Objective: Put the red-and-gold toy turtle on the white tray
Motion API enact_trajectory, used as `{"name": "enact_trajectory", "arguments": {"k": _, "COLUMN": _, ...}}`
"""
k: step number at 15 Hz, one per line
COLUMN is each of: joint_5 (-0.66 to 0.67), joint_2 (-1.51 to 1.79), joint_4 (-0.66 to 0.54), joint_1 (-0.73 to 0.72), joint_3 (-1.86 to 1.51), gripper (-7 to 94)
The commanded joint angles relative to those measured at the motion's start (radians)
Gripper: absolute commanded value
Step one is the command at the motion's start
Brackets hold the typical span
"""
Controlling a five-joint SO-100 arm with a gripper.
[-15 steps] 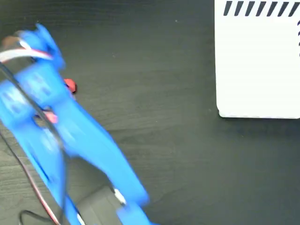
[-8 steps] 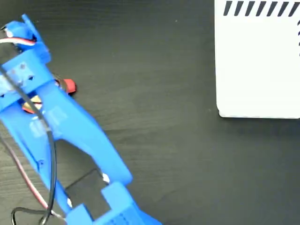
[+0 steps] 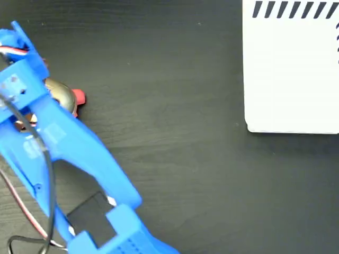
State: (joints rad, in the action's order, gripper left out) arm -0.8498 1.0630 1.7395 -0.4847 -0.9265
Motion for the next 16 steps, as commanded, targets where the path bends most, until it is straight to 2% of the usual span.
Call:
{"name": "enact_trajectory", "arguments": {"k": 1, "joint_5": -0.012, "joint_2": 0.011, "joint_4": 0.012, "joint_1": -0.012, "joint_3": 0.046, "gripper": 50}}
{"name": "enact_trajectory", "arguments": {"k": 3, "joint_5": -0.012, "joint_2": -0.023, "joint_4": 0.014, "joint_1": -0.009, "joint_3": 0.052, "gripper": 51}}
{"name": "enact_trajectory", "arguments": {"k": 5, "joint_5": -0.012, "joint_2": -0.052, "joint_4": 0.014, "joint_1": -0.005, "joint_3": 0.071, "gripper": 56}}
{"name": "enact_trajectory", "arguments": {"k": 16, "joint_5": -0.011, "joint_2": -0.218, "joint_4": 0.000, "joint_1": 0.008, "joint_3": 0.166, "gripper": 56}}
